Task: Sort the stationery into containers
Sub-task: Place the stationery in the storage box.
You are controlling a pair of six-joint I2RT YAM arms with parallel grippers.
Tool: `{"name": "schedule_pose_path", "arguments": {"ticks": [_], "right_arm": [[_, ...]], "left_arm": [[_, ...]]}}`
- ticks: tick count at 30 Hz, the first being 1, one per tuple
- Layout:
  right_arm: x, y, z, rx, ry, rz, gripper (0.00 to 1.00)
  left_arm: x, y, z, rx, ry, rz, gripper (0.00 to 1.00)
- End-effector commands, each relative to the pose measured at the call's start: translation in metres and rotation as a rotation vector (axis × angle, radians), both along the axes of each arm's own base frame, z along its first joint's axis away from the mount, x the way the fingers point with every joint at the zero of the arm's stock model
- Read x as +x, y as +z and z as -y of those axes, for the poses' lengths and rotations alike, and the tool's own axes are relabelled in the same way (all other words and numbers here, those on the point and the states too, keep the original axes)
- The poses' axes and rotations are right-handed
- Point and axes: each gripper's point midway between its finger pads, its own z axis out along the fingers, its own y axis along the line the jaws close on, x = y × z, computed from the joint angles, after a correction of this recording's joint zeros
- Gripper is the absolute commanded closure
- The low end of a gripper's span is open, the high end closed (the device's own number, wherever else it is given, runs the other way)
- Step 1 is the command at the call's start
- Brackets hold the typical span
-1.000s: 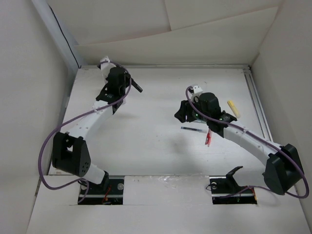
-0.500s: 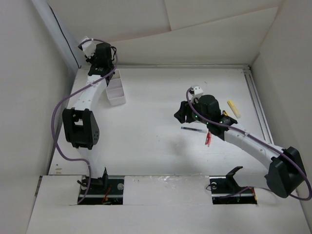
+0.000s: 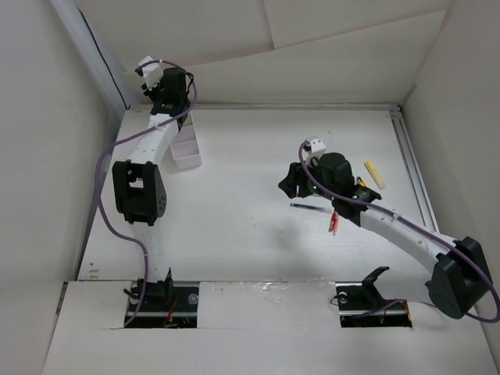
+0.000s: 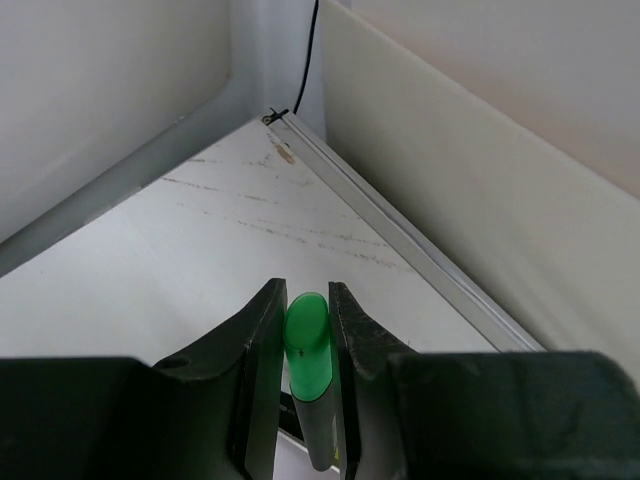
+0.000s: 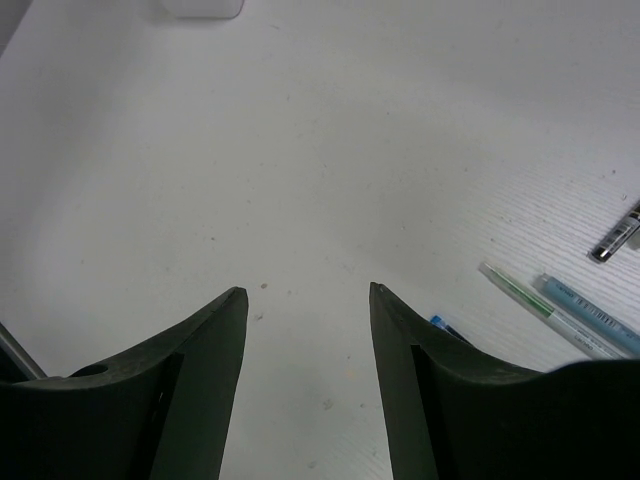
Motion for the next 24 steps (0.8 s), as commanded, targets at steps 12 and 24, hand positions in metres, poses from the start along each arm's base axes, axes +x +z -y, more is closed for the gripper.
{"name": "schedule_pose_path", "arguments": {"ticks": [12, 24], "right_arm": [[0.0, 0.025, -0.008, 0.053, 0.023, 0.071, 0.42], [0.004, 0.024, -0.004, 0.042, -0.007, 0.077, 0.41]], "left_arm": [[0.017, 0.004, 0.008, 0.072, 0.028, 0.037, 1.0], [0.008, 0.02, 0.015, 0.061, -0.006, 0.071, 0.67]]}}
